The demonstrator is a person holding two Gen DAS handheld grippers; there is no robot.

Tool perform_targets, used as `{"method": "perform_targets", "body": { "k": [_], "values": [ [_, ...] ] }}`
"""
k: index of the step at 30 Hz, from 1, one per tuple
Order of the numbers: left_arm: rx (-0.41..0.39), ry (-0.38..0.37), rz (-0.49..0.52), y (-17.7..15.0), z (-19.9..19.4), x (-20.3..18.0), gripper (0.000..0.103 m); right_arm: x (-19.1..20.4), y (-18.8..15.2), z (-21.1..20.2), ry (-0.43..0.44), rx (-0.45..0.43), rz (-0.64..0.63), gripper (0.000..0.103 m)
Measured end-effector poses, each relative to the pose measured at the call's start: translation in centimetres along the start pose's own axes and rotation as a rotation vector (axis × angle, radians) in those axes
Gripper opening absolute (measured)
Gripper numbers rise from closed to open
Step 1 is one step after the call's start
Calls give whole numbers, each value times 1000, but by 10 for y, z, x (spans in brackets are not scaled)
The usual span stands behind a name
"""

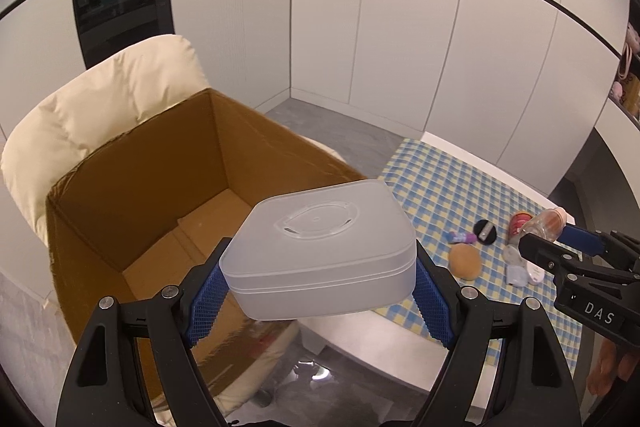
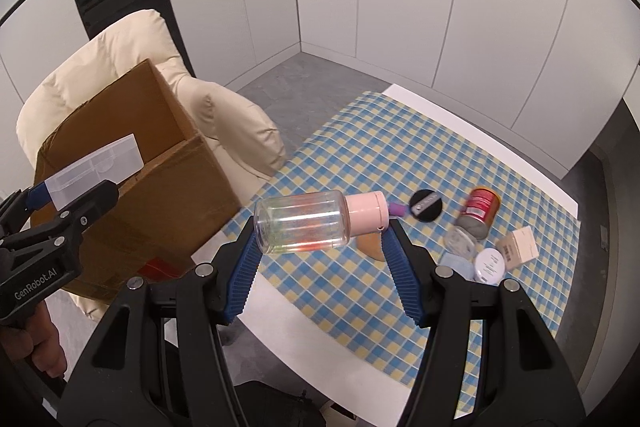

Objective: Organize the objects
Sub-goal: 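Carry both items over the cardboard box and open both tools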

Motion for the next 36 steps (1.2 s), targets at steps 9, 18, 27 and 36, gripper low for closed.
{"method": "perform_targets", "body": {
  "k": [9, 18, 27, 36],
  "values": [
    [13, 33, -27, -5, -2, 31, 83, 35, 9, 8, 27, 1, -45, 63],
    [24, 73, -61, -10, -3, 67, 83, 79, 19, 13, 64, -4, -101, 63],
    [29, 101, -72, -16, -8, 94, 83, 116, 23, 14, 97, -9, -150, 63],
    [25, 131, -121, -21, -18, 131, 92, 152, 27, 19, 128, -7, -194, 63]
  ]
}}
Point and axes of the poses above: each gripper's, at about its wrist camera, not at the fingertips, and z roughly the way its jaws point, x to its left, y to its top, the point moved 7 cm from there along z, roughly the way its jaws point, and after that the axes turned 6 degrees about x, right-handed, at the moved point
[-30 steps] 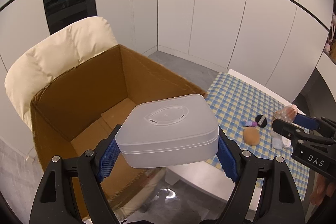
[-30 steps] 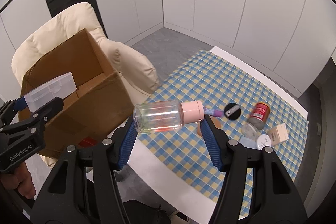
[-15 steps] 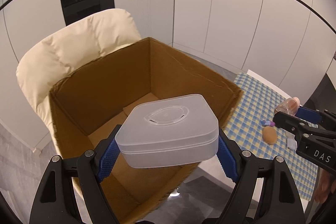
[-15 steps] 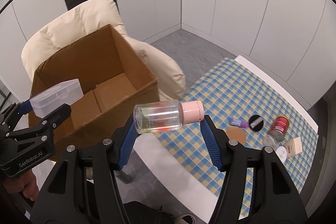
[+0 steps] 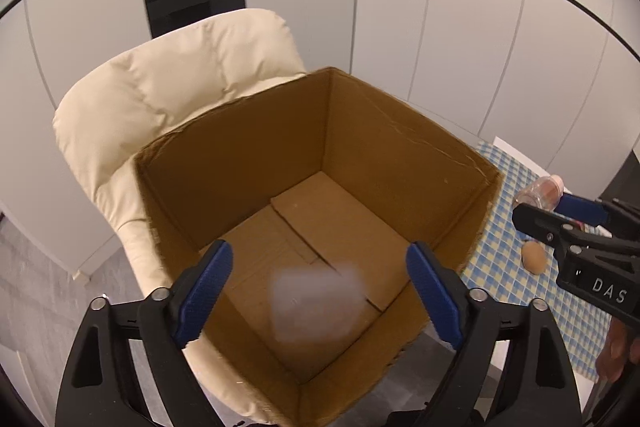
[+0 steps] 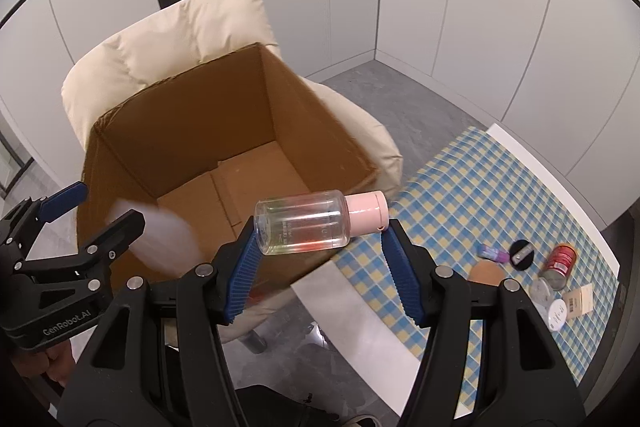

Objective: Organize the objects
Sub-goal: 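Carry both items over the cardboard box and open both tools, then withdraw both open tools from above the cardboard box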

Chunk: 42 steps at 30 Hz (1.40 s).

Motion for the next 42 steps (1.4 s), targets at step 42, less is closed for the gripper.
{"method": "perform_targets", "body": {
  "k": [42],
  "values": [
    [-8, 105, -161, -13, -21, 92, 102, 81, 23, 19, 72, -3, -74, 94]
  ]
}}
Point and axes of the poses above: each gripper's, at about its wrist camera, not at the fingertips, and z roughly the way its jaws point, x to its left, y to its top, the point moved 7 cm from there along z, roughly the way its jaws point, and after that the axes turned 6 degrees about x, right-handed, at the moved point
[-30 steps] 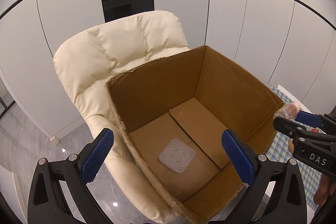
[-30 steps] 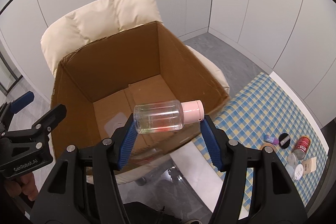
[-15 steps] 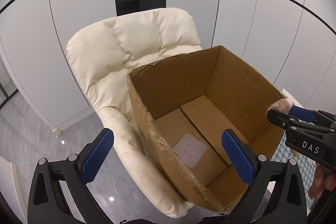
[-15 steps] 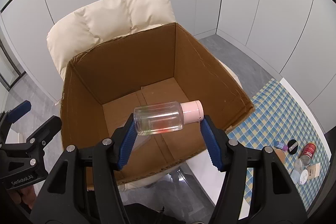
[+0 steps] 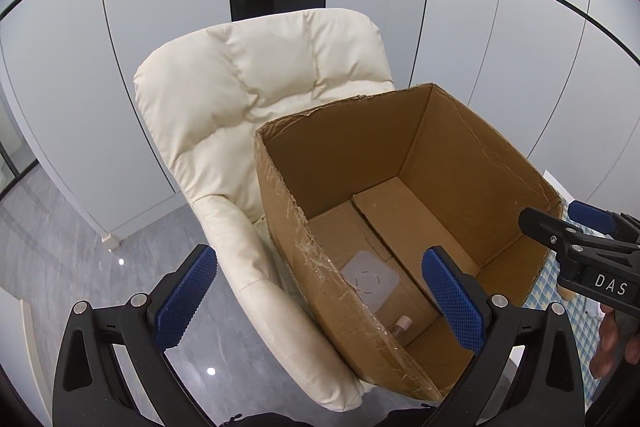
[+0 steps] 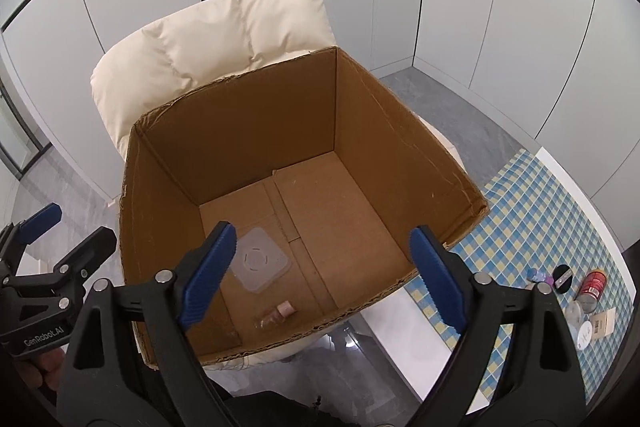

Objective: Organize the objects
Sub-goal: 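Withdraw both open tools from above the cardboard box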

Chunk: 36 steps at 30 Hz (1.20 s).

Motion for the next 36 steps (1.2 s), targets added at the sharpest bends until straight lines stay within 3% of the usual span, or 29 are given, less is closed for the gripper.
{"method": "perform_targets", "body": {
  "k": [2, 12, 36],
  "values": [
    [-1, -1, 0, 0, 0, -1, 102, 0, 0, -1, -9, -7, -8, 99],
    [-7, 0, 4, 0, -1, -8, 102, -2, -2, -5, -23, -24, -36, 103],
    [-13, -26, 84, 4, 4, -76, 102, -74, -22, -23, -82, -27, 61, 103]
  ]
}}
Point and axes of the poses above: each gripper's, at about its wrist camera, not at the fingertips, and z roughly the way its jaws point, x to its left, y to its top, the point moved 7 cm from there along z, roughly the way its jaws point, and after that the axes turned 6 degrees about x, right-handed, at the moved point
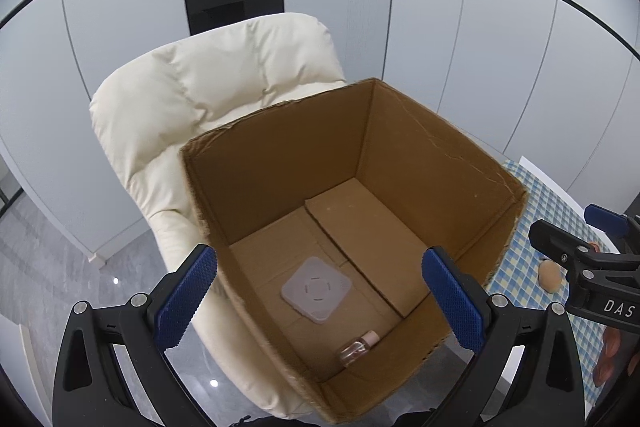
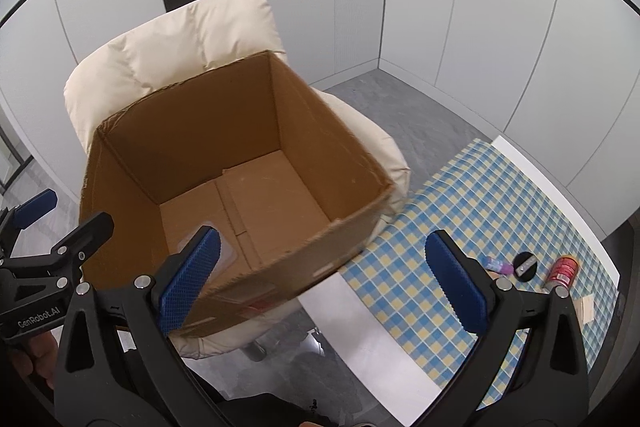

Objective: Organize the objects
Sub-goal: 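Withdraw both open tools from above the cardboard box, then move both tools back toward the remaining items on the table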

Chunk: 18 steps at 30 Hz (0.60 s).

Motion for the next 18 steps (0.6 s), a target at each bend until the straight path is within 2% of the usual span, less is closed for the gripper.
{"method": "perform_targets", "body": {
  "k": [18],
  "values": [
    [0, -58, 78, 2, 2, -61, 102, -61, -20, -14, -55, 1, 84, 103]
  ]
}}
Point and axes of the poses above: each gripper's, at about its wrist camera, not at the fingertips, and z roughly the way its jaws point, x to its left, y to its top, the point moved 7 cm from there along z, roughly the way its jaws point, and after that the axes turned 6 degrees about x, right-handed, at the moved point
